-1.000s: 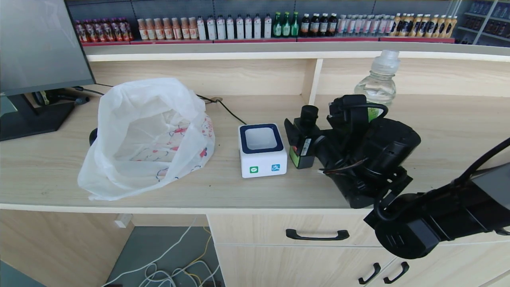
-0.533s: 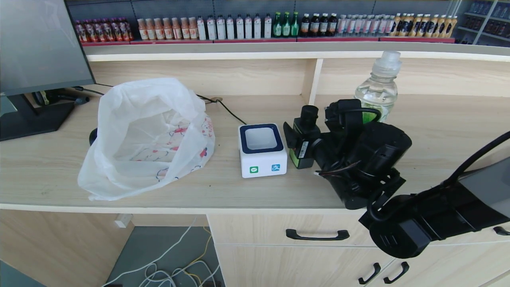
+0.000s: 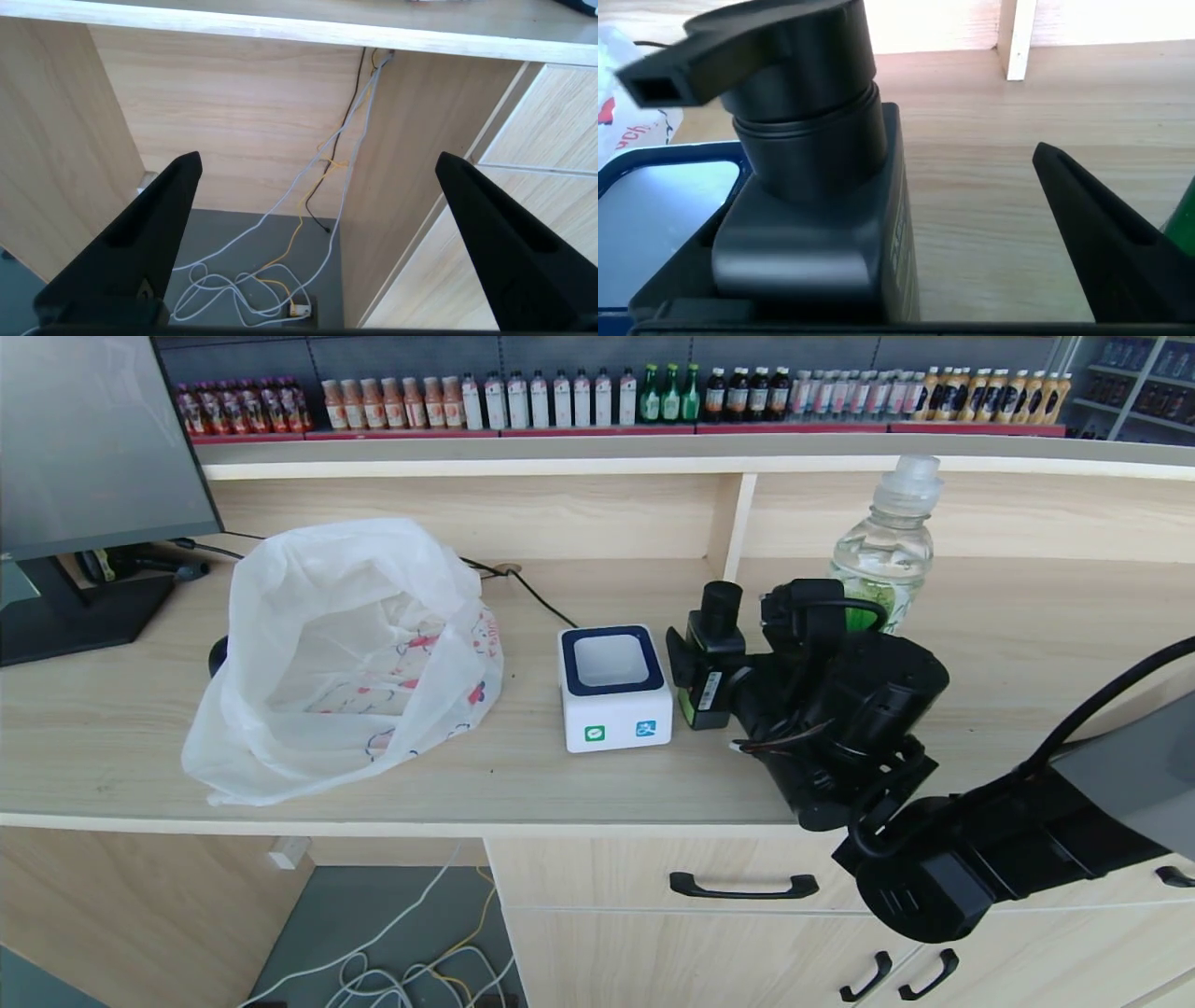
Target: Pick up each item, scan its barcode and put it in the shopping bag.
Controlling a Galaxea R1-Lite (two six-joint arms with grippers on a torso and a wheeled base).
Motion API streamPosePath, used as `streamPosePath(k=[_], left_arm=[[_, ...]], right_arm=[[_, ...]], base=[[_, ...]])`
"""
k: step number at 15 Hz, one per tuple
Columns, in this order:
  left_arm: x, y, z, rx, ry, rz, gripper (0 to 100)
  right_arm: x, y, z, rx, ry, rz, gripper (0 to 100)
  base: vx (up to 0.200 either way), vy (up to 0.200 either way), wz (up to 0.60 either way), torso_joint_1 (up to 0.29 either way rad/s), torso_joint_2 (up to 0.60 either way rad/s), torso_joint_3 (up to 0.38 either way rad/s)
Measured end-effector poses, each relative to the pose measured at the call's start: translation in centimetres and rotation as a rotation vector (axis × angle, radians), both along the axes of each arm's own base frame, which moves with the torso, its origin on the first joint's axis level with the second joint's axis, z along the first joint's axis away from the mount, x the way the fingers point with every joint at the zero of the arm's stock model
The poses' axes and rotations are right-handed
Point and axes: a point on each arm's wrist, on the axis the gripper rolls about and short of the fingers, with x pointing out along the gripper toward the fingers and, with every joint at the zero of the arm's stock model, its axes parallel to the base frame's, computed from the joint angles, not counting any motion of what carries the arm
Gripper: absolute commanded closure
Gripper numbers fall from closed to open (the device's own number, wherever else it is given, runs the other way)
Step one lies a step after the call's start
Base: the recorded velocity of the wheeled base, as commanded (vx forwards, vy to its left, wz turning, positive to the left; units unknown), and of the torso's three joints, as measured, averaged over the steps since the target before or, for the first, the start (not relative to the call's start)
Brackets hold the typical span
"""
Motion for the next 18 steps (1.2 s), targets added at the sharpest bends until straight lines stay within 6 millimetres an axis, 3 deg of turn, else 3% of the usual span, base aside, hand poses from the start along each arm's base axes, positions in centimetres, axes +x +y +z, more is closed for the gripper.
streamPosePath(k=[18], left_arm=[[0.0,0.0,0.0,0.000,0.000,0.000,0]], right_arm=[[-0.1,-0.3,-1.2,-0.022,0.031,-0.004,0]], base=[[0.000,0.000,0.00,0.000,0.00,0.000]])
